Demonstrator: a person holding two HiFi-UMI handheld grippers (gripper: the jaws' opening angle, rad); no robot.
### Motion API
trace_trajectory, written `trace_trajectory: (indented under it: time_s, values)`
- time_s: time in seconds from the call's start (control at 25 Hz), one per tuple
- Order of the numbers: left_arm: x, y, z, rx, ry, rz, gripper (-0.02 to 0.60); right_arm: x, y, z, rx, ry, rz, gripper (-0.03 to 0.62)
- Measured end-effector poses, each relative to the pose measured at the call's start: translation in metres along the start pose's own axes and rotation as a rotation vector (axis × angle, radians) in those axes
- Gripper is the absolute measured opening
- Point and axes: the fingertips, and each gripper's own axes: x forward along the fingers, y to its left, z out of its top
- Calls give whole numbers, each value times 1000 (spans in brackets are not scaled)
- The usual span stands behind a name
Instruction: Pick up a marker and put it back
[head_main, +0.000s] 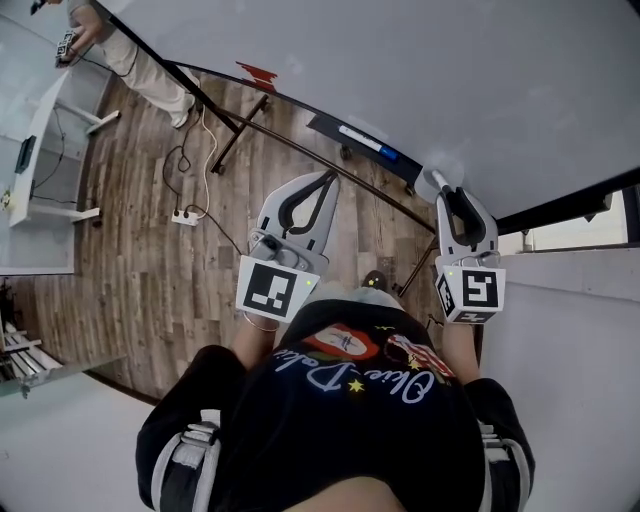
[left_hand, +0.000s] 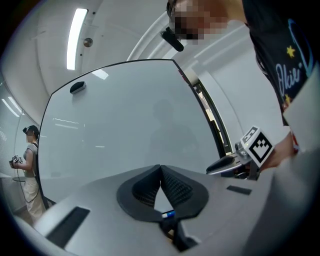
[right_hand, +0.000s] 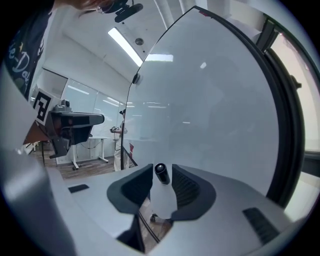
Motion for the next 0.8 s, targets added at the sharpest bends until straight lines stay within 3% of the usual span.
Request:
trace_trajectory:
  time_s: [0.8]
  values:
    - [16, 28, 4, 13, 1, -103, 3, 15, -4, 3, -44, 59, -130, 72]
